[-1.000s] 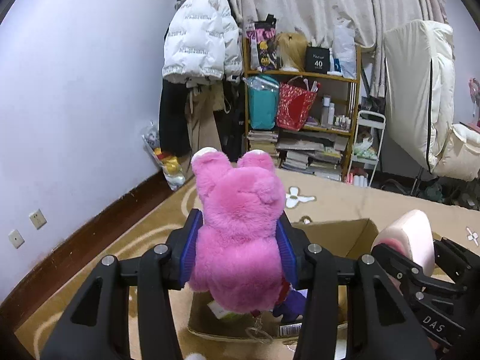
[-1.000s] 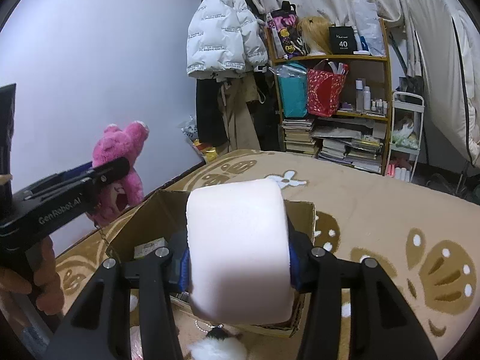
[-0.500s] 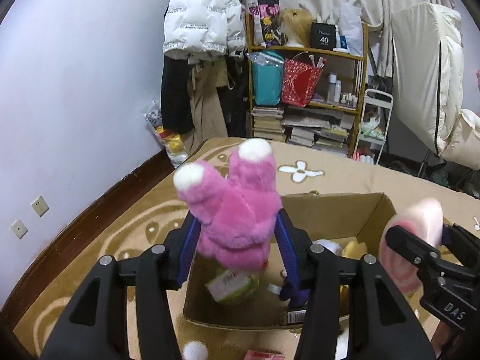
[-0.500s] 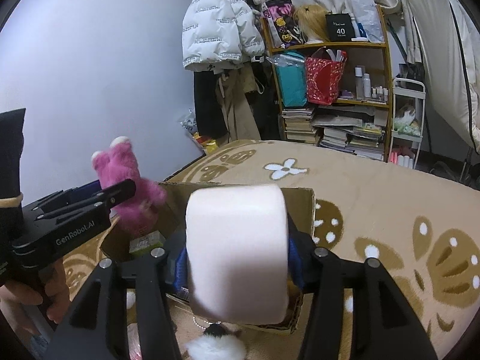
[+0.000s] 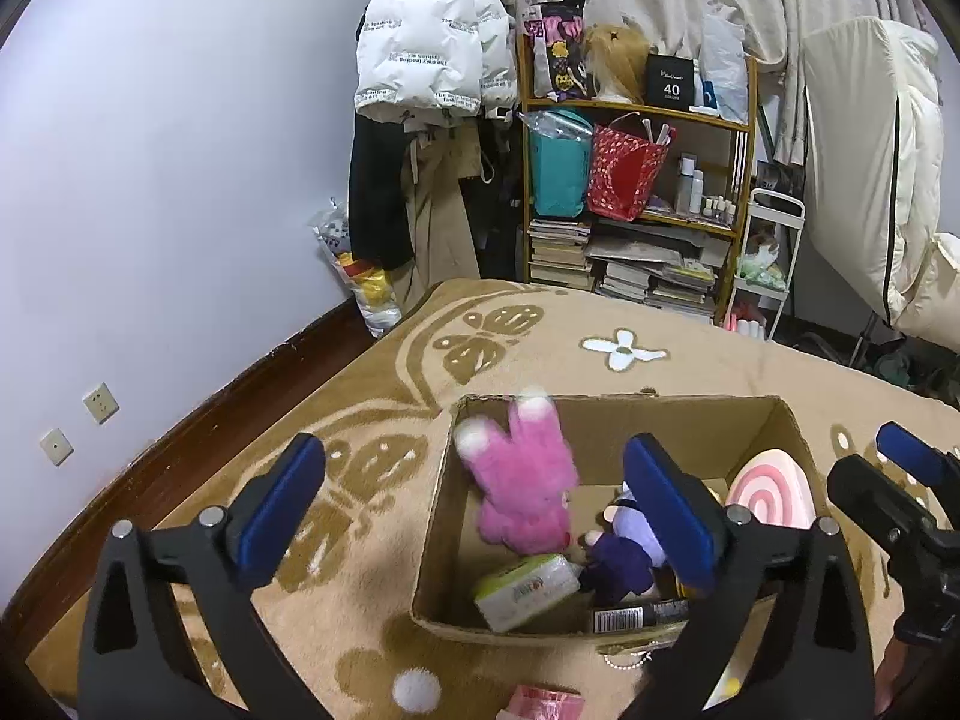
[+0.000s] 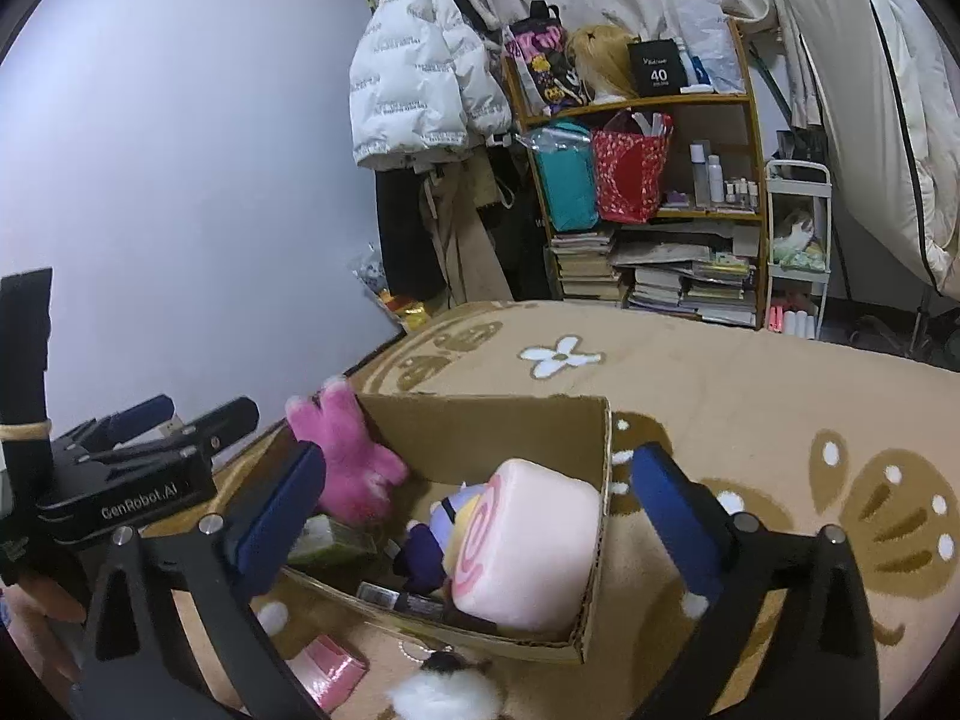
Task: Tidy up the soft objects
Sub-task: 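Lift both held items over the box and open both tools to drop them inside, then move both tools back toward the pink tissue pack and white penguin plush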
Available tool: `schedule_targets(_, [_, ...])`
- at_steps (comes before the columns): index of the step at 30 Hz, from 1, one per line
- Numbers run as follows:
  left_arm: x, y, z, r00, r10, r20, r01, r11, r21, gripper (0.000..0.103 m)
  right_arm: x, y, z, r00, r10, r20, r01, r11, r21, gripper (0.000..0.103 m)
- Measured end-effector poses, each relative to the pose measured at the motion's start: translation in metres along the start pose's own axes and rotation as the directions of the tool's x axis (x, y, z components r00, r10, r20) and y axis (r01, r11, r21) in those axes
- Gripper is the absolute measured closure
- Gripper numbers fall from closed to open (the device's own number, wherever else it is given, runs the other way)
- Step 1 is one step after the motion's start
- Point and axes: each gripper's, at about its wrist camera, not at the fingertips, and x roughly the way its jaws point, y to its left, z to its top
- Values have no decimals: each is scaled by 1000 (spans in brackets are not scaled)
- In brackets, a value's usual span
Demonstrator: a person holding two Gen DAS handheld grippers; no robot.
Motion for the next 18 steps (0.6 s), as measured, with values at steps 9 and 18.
schedule_targets(9, [-17, 0, -1, 1000, 5, 6, -5, 999, 32, 0, -11, 6, 2, 1000, -14, -5, 14, 1000, -2, 0])
schedule_targets(18, [-37, 2, -11, 1000, 5, -25, -4, 999, 52, 0, -30, 7, 3, 1000, -18, 0, 18, 1000, 16, 0])
